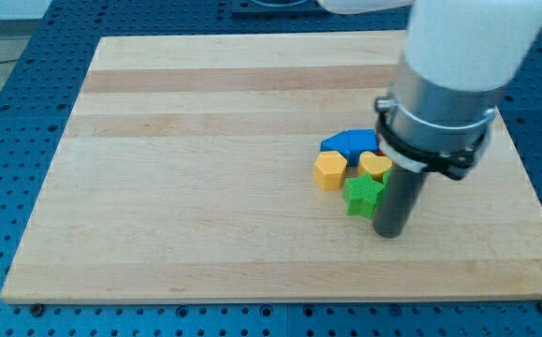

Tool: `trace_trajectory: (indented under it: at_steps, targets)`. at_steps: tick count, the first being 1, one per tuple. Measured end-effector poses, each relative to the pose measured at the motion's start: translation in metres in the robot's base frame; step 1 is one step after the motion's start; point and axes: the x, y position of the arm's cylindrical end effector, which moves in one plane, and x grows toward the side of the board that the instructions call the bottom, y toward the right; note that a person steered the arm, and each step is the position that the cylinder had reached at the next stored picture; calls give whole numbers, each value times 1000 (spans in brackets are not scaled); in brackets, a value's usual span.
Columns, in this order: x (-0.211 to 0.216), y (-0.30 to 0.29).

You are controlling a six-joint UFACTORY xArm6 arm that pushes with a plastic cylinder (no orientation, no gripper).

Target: Move the yellow hexagon to the bottom of the blue triangle

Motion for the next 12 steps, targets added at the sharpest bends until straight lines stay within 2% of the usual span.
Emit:
trace_trajectory:
  at_steps: [6,7,8,10,12]
  targets:
    - [-6,-33]
    - [-8,-72]
    - [-26,-95]
    - [-62,-95]
    - [-62,-90]
